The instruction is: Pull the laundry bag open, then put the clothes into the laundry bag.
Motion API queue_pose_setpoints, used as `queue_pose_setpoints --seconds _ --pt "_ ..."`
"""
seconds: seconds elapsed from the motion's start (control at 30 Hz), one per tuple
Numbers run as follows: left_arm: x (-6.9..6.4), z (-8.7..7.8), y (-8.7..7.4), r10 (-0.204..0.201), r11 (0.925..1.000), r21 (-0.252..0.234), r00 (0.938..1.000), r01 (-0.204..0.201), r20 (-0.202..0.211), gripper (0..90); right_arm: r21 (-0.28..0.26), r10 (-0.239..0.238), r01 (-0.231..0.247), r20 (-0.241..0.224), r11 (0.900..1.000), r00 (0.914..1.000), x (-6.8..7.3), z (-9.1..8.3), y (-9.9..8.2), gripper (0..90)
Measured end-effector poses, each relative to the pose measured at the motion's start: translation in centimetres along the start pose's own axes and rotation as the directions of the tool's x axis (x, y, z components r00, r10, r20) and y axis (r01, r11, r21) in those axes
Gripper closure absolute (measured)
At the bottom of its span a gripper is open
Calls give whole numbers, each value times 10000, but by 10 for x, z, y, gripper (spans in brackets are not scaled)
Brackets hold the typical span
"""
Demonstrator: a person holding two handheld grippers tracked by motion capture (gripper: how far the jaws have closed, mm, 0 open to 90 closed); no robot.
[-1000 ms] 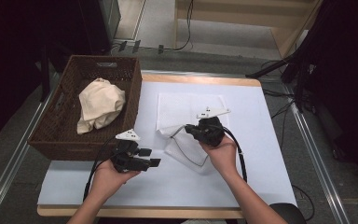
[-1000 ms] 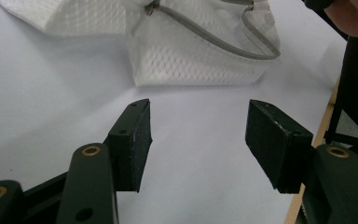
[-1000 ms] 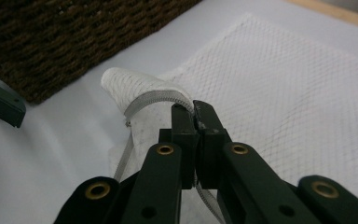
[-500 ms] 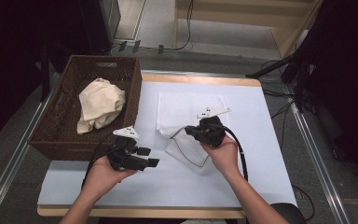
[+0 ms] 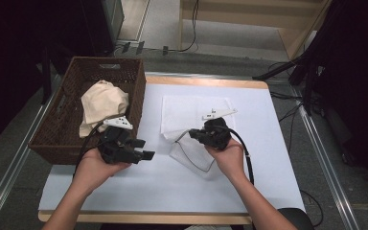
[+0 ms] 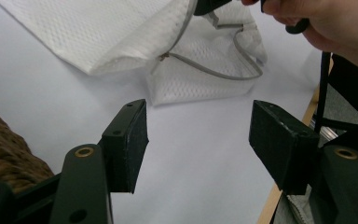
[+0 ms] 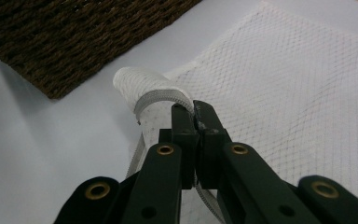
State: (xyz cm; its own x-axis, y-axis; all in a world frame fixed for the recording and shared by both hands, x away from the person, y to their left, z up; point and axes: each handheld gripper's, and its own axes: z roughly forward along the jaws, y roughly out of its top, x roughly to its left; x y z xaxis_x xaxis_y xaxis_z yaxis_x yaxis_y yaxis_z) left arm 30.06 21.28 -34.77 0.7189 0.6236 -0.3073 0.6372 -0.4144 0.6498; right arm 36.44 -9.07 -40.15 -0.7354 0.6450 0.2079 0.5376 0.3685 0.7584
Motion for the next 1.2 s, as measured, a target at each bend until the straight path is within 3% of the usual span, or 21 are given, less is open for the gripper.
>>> queue_pose_setpoints --seconds 0.17,0.27,0.37,0.87,0.9,1.07,1.2 --pt "10 -12 8 -73 9998 169 9999 75 -135 361 -77 73 -74 -141 9999 9999 -2 0 1 886" --pt "14 -18 11 -39 10000 -4 9998 39 -195 353 -36 108 -109 -182 9999 9998 -3 1 1 886" --pt "28 -26 19 -144 9999 -36 9990 143 -432 331 34 123 -122 -204 9999 9997 -2 1 1 886" --pt "69 -39 29 -508 9987 8 9942 511 -949 264 116 113 -109 -296 9999 9995 -2 6 2 886" --pt "77 -42 29 -758 9971 -59 9923 756 -975 261 126 130 -126 -311 9998 9994 -2 7 2 887" --pt "85 -47 32 -712 9975 -82 9893 707 -1273 245 138 214 -209 -358 9997 9991 -3 7 2 887" --pt "100 -52 37 -677 9976 30 9834 692 -1681 236 121 177 -173 -360 9998 9992 -3 8 2 886"
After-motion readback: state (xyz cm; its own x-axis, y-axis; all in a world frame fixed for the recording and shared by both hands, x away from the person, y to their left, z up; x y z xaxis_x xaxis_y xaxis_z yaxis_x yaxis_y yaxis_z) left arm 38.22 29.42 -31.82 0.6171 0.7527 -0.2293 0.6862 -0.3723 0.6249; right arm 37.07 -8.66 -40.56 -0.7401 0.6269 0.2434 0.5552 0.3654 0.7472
